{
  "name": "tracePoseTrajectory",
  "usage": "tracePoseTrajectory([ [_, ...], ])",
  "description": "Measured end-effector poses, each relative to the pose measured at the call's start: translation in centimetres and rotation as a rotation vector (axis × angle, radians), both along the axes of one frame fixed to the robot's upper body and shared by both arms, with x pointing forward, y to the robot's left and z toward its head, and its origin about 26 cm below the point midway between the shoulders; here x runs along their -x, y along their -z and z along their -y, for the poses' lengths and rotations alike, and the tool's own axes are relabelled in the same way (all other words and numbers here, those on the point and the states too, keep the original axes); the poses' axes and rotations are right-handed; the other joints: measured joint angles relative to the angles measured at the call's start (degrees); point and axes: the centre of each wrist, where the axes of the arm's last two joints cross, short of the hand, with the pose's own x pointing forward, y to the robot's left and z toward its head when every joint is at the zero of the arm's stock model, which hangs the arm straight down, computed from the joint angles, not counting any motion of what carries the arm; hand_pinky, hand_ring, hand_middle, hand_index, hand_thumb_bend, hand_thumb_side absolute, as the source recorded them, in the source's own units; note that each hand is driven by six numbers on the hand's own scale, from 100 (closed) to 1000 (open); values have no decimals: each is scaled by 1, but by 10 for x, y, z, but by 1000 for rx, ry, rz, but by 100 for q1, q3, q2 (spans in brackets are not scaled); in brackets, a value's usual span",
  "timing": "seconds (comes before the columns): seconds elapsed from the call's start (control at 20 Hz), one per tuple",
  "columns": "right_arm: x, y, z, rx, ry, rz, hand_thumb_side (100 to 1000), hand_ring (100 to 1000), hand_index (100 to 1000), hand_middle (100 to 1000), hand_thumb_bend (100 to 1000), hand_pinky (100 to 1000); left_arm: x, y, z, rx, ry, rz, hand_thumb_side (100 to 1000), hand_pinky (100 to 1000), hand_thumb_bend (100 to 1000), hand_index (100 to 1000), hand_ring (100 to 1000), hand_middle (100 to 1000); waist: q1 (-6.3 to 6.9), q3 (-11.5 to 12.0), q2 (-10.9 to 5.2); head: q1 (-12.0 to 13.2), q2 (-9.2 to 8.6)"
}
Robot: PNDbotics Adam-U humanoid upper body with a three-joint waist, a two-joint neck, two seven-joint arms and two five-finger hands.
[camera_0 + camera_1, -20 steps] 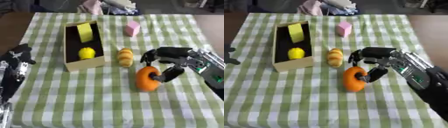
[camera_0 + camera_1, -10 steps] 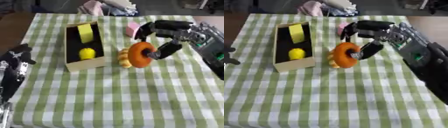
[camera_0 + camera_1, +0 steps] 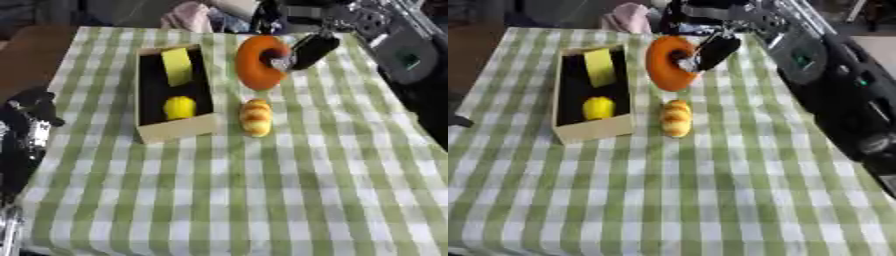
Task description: Pick up objects on the table and place them in the box.
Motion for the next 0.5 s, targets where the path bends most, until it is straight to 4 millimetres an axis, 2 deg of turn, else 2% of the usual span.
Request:
tracePoseTrajectory([
  [0.25, -20, 6, -23, 10, 41, 65, 232, 819, 396, 800, 100, 863, -3, -4, 4, 16, 16, 21, 772, 745, 291, 854, 568, 736, 2, 253, 7, -197, -63],
  [0.5, -32, 19, -44, -11, 80, 124, 220, 821, 424, 801, 100, 856, -4, -6, 8, 77, -5, 49, 755, 739, 287, 849, 567, 730, 3, 445, 28, -430, -114],
])
